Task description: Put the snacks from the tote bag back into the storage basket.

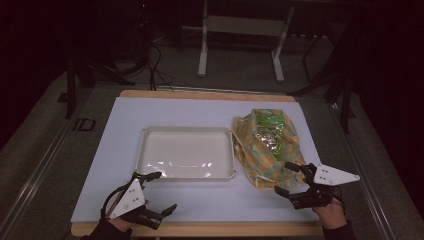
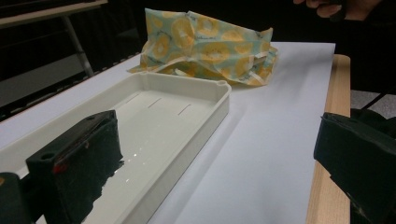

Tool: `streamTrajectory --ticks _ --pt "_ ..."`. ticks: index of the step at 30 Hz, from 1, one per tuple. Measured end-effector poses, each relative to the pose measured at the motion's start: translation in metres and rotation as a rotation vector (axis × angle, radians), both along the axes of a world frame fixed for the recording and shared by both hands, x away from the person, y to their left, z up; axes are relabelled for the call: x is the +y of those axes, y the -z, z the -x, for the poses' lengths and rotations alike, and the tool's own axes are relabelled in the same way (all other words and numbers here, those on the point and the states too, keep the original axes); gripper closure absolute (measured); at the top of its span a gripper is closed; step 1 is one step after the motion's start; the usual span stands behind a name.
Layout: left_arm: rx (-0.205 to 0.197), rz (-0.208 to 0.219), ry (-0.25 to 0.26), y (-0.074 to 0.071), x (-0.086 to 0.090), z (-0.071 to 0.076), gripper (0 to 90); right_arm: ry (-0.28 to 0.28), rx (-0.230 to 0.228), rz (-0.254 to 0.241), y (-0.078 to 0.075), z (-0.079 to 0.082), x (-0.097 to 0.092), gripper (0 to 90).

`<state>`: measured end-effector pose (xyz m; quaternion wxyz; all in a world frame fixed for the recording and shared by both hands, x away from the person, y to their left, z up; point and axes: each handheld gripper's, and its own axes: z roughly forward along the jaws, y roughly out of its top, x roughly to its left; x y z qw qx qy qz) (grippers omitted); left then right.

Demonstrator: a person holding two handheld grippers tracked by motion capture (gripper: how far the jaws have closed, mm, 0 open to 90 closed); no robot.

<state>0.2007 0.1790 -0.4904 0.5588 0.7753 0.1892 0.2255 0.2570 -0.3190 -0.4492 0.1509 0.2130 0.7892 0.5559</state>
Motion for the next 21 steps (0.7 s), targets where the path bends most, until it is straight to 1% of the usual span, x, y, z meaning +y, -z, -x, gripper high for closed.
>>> streamTrajectory --ticks 4,8,15,18,21 --pt "0.0 0.001 -0.001 0.0 0.0 0.0 1.2 0.012 -0.008 -0.015 -0.007 0.0 -0.003 13.7" --pt "-0.002 0.001 -0.002 0.0 0.0 0.001 1.2 0.032 -0.038 -0.021 -0.014 -0.001 -0.004 13.8" --pt "-0.002 0.003 -0.004 0.0 0.0 0.001 1.2 0.101 -0.079 -0.018 -0.024 -0.002 -0.008 13.9" --pt "-0.002 0.0 -0.004 0.0 0.0 0.001 1.2 0.132 -0.086 -0.009 -0.027 -0.003 -0.009 15.1" --pt "-0.001 -0.001 -0.003 0.0 0.0 0.001 1.2 0.154 -0.07 -0.008 -0.029 -0.006 -0.01 15.5"
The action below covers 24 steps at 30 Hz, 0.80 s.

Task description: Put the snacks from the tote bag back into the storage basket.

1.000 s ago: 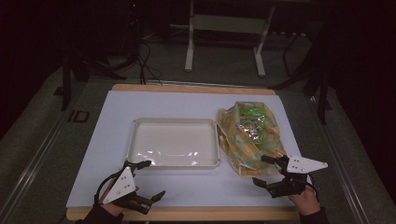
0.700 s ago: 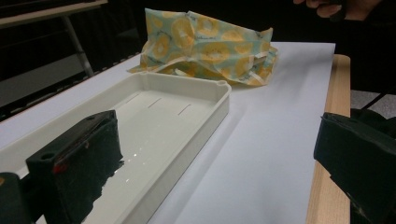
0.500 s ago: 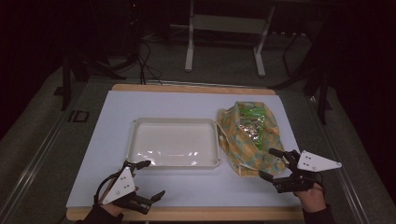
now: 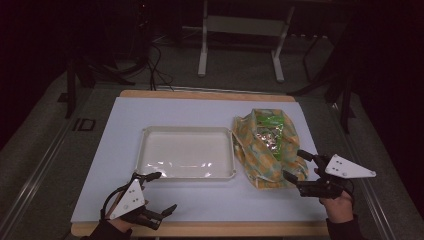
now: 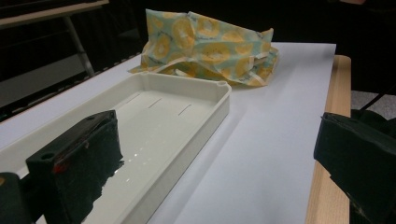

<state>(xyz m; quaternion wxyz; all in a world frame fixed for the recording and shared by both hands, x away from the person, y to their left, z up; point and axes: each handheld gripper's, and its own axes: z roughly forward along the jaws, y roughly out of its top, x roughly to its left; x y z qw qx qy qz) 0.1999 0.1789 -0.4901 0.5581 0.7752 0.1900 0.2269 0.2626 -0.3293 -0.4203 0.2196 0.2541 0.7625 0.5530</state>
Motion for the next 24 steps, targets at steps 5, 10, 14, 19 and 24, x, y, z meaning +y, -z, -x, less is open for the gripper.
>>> streamTrajectory --ticks 5,10,14,19,24 --pt "0.002 0.0 0.001 0.0 0.0 0.0 1.2 0.025 -0.034 -0.003 -0.006 -0.003 0.0 13.9" --pt "0.004 0.002 0.001 0.0 -0.001 -0.001 1.2 0.042 -0.055 -0.008 -0.014 -0.011 0.0 13.6" --pt "0.004 0.0 0.001 0.001 -0.001 -0.001 1.2 0.058 -0.093 0.007 -0.02 -0.021 0.0 13.9" --pt "0.004 0.0 0.002 0.001 -0.001 -0.001 1.2 0.077 -0.107 0.021 -0.025 -0.03 0.001 13.7" --pt "0.006 -0.001 0.003 0.001 -0.001 -0.001 1.2 0.09 -0.117 0.003 -0.029 -0.043 0.0 13.1"
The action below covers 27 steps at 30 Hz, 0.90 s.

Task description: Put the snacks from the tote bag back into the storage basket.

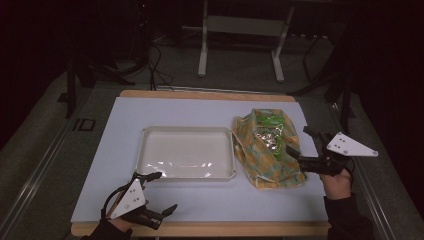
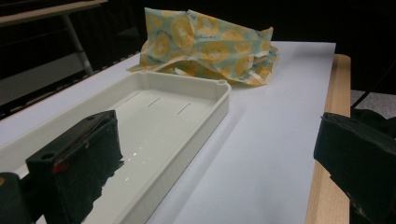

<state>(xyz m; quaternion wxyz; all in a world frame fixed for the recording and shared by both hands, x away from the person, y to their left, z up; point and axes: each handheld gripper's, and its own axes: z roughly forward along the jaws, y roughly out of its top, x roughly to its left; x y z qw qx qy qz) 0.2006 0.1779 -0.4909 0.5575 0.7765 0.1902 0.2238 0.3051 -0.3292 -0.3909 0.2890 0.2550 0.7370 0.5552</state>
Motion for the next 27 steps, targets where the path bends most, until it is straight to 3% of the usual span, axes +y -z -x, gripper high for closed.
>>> streamTrajectory --ticks 5,6,7,8,11,23,27 --pt "0.003 0.001 0.0 0.0 0.0 0.0 1.2 0.018 0.017 -0.008 0.0 -0.013 0.0 11.5" --pt "0.002 0.001 0.001 0.0 0.0 0.0 1.2 0.052 0.025 0.013 0.001 -0.018 0.001 13.2" --pt "0.002 0.001 0.001 0.0 0.0 0.0 1.2 0.052 0.025 0.013 0.001 -0.018 0.001 13.2" --pt "0.003 0.001 0.002 0.0 0.0 0.0 1.2 0.08 0.021 0.006 0.002 -0.021 0.001 13.1" --pt "0.003 0.003 0.002 0.0 0.0 0.0 1.2 0.081 0.068 -0.043 0.007 -0.033 -0.003 13.5" --pt "0.003 0.001 0.003 0.0 0.0 0.0 1.2 0.131 0.142 -0.008 0.028 -0.064 0.001 16.5" --pt "0.004 0.0 0.004 0.0 0.0 0.0 1.2 0.127 0.189 -0.012 0.037 -0.072 0.002 18.5"
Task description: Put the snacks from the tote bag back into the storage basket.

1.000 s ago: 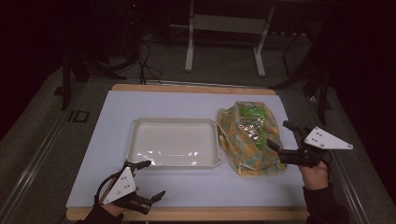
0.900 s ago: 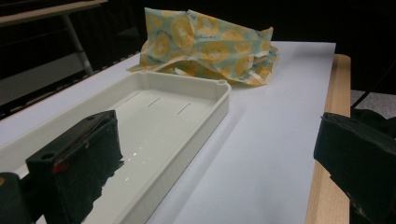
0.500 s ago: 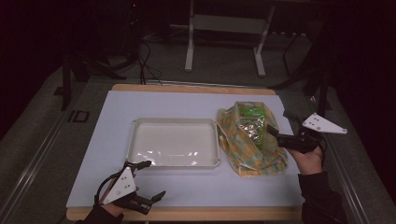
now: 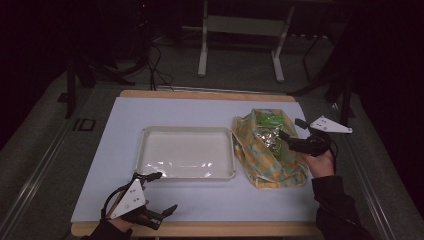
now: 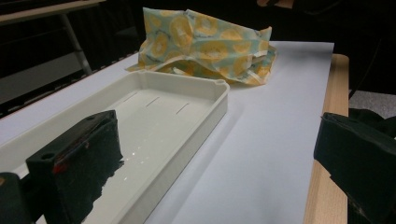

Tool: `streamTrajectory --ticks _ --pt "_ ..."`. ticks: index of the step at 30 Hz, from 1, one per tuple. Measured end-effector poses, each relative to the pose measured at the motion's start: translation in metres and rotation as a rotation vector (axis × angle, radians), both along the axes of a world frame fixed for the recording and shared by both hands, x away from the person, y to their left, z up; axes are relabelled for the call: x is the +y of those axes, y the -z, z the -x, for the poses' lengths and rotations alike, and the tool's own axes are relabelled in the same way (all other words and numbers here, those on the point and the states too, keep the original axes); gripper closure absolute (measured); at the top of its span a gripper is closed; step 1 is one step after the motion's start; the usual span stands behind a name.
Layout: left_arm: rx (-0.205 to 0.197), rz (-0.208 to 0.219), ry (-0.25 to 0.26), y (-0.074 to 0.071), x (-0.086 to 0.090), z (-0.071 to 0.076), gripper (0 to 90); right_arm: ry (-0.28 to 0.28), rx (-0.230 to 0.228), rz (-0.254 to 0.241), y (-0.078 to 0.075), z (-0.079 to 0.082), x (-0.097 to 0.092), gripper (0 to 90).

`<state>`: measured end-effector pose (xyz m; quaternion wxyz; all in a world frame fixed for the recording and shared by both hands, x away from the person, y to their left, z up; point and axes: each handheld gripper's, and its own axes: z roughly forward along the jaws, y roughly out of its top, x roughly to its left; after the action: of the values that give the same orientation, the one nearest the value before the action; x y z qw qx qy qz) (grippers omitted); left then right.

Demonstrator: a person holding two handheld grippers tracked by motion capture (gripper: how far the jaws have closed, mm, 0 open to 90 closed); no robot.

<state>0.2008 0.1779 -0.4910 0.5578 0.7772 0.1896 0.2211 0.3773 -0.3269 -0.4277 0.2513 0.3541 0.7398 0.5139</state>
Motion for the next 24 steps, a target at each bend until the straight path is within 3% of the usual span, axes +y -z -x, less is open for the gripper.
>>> streamTrajectory --ticks 13,24 --pt "0.003 -0.004 0.003 0.001 -0.001 0.0 1.2 0.015 0.085 -0.001 0.024 -0.024 0.003 20.7" --pt "0.005 -0.008 0.007 0.001 -0.001 0.0 1.2 0.082 0.16 0.005 0.047 -0.043 -0.001 27.2"
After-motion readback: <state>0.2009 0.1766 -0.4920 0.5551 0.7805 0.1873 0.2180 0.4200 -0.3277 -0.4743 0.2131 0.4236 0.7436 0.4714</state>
